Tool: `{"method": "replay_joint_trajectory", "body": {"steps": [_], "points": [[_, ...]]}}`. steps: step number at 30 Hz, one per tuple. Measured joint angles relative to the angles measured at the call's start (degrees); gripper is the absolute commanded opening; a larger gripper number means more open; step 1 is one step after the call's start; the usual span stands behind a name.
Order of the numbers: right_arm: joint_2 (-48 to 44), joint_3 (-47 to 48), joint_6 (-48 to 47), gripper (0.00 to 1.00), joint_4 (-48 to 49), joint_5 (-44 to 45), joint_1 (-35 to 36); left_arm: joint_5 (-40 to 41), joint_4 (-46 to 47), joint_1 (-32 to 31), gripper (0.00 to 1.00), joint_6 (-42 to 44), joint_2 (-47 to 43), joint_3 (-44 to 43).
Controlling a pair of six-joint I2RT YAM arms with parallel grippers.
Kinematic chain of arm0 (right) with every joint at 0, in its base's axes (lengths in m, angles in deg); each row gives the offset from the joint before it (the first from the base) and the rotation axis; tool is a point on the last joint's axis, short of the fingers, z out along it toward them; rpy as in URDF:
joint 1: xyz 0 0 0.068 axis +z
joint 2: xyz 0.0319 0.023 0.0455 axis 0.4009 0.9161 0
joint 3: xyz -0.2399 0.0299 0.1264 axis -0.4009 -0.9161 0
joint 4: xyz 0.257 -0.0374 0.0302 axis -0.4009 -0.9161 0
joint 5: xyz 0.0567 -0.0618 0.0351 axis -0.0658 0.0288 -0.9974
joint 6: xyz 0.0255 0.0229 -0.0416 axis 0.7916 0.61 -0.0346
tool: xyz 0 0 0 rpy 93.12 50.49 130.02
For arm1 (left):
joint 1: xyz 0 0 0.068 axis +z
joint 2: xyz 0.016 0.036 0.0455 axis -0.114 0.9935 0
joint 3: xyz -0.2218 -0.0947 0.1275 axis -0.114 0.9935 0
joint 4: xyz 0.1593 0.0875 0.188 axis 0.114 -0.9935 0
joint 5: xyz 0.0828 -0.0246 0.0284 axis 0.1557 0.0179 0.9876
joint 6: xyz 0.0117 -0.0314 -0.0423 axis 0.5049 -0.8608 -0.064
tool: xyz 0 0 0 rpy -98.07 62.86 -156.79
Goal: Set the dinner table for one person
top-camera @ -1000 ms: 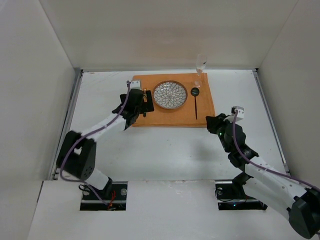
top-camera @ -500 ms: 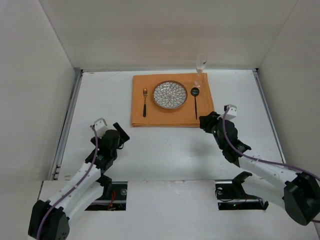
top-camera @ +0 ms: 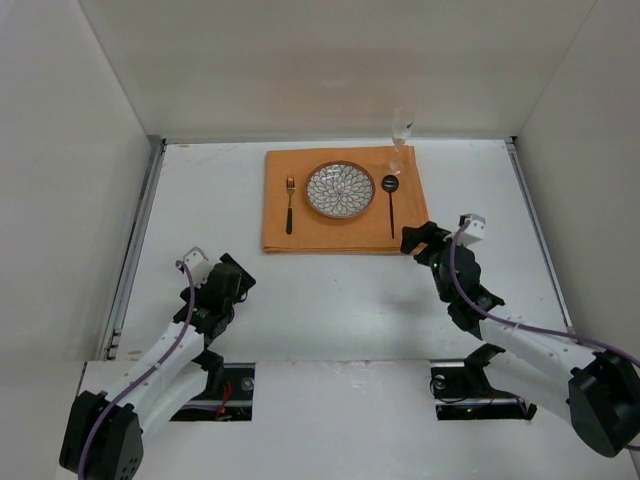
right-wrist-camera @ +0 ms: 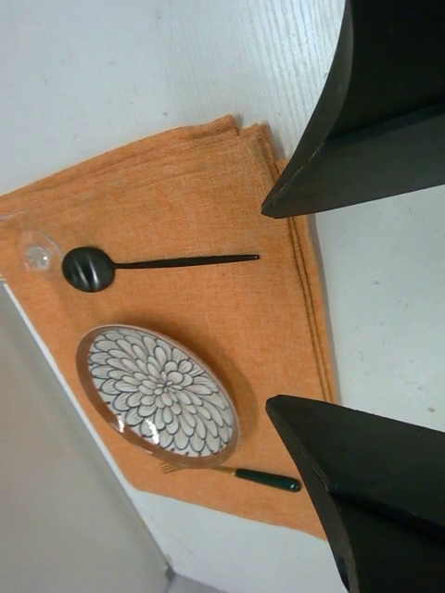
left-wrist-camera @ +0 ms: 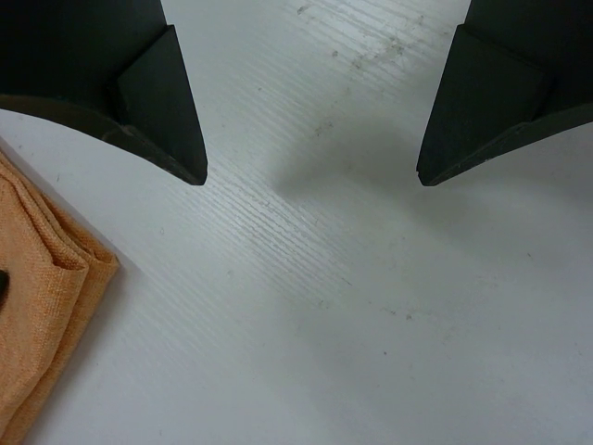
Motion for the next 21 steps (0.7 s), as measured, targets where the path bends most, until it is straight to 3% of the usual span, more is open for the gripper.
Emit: {"method": "replay_joint_trajectory", "body": {"steps": [14,16,21], "points": [[-0.55,-0.39,-0.02,0.94,1.42,0.55,-0.09,0.02,0.96,2.05,1.00,1.44,0.70,-2.14],[-0.55,-0.39,0.11,1.00,1.42,0.52,-0.20,0.07,1.16,2.67,1.00,2.08,0.81,-2.80],[-0.52,-0.39,0.00,1.00,1.44,0.57,-0.44,0.24,1.36,3.98,1.00,3.43,2.89,-4.39]]}}
